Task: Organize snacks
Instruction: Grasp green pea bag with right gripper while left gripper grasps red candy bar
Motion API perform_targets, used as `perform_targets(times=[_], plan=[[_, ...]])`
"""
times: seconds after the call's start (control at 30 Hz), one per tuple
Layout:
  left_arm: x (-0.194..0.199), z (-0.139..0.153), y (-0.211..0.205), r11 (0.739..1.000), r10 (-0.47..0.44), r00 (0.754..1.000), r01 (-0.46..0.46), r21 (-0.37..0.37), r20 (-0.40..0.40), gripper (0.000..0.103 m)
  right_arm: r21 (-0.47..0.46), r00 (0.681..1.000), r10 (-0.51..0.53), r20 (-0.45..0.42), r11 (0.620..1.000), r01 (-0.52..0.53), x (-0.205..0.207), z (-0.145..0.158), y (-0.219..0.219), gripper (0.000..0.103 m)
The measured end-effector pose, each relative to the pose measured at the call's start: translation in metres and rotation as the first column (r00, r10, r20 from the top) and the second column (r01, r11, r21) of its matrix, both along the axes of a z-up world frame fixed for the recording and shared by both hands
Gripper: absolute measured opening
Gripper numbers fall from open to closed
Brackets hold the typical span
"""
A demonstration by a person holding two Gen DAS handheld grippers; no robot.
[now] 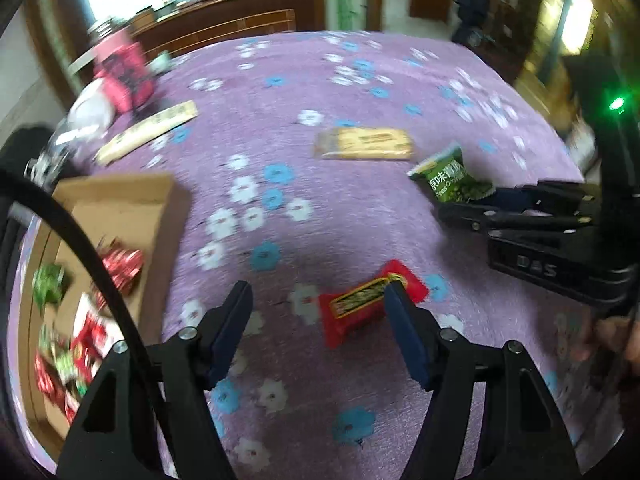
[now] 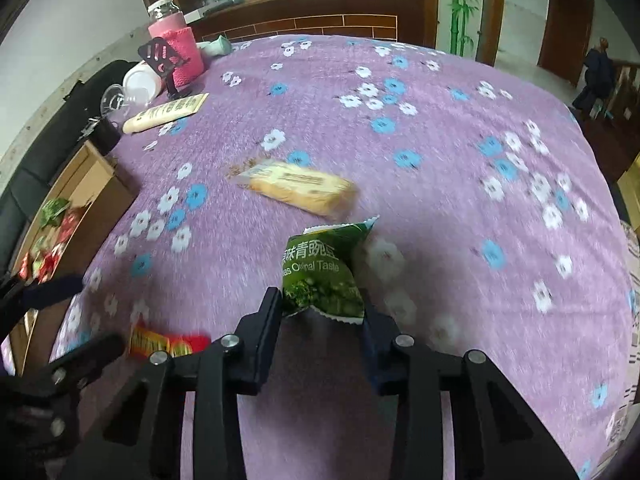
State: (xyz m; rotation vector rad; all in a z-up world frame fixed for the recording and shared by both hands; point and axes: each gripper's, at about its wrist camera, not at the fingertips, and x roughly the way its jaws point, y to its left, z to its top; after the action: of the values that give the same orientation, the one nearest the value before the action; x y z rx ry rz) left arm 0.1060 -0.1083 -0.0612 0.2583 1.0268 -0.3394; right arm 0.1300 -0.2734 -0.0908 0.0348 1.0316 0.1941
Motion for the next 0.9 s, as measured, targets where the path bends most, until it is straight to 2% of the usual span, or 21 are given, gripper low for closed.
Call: perform_targets(times=[0.1, 0.17, 0.23, 0.27, 0.33, 0.37, 0.43, 0.6, 0.73, 0.8, 0.87, 0.9], plan=[[0.004, 0.000, -0.012, 0.994, -0.093, 0.996, 0.092, 0.062, 0.008, 0.070, 0.014, 1.000, 0.000, -0.007, 1.000, 0.001, -0.013, 0.000, -0.011, 0.036], [0.008, -0.001, -0.018, 0.977, -0.189, 0.981, 0.191, 0.094, -0.033, 0.075, 0.026, 1.000, -0.006, -0.011, 1.000, 0.007, -0.017, 0.000, -0.017, 0.036], [0.012, -0.004, -0.023, 0.946, -0.299, 0.948, 0.309, 0.093, -0.107, 0.076, 0.037, 1.000, -0.010, -0.012, 0.999, 0.010, -0.019, 0.000, -0.021, 0.036], [0.014, -0.008, -0.028, 0.921, -0.354, 0.923, 0.372, 0.116, -0.153, 0.076, 0.042, 1.000, -0.011, -0.012, 0.999, 0.011, -0.020, 0.000, -0.023, 0.036], [0.014, -0.013, -0.036, 0.884, -0.405, 0.893, 0.437, 0.168, -0.195, 0.077, 0.053, 1.000, -0.012, -0.012, 0.999, 0.012, -0.019, -0.001, -0.024, 0.036], [0.015, -0.016, -0.040, 0.867, -0.421, 0.882, 0.460, 0.192, -0.213, 0.077, 0.056, 1.000, -0.012, -0.012, 0.998, 0.012, -0.019, -0.001, -0.024, 0.036], [0.018, -0.022, -0.048, 0.847, -0.431, 0.874, 0.478, 0.232, -0.227, 0.080, 0.061, 1.000, -0.011, -0.009, 0.998, 0.012, -0.018, -0.001, -0.024, 0.036], [0.030, -0.024, -0.049, 0.856, -0.427, 0.871, 0.475, 0.202, -0.242, 0.080, 0.066, 1.000, -0.011, -0.011, 0.998, 0.011, -0.016, -0.001, -0.024, 0.036], [0.039, -0.026, -0.043, 0.877, -0.407, 0.876, 0.454, 0.157, -0.259, 0.083, 0.070, 1.000, -0.016, 0.005, 0.997, 0.016, -0.016, 0.002, -0.025, 0.037], [0.043, -0.027, -0.040, 0.890, -0.390, 0.883, 0.434, 0.140, -0.260, 0.085, 0.090, 0.999, -0.015, 0.046, 0.996, 0.011, -0.015, 0.008, -0.026, 0.046], [0.045, -0.029, -0.037, 0.900, -0.376, 0.888, 0.418, 0.122, -0.263, 0.085, 0.091, 0.998, -0.007, 0.067, 0.996, 0.001, -0.010, 0.014, -0.024, 0.070], [0.046, -0.029, -0.035, 0.908, -0.365, 0.892, 0.404, 0.110, -0.267, 0.085, 0.067, 0.996, 0.012, 0.083, 0.998, -0.017, -0.006, 0.017, -0.019, 0.072]])
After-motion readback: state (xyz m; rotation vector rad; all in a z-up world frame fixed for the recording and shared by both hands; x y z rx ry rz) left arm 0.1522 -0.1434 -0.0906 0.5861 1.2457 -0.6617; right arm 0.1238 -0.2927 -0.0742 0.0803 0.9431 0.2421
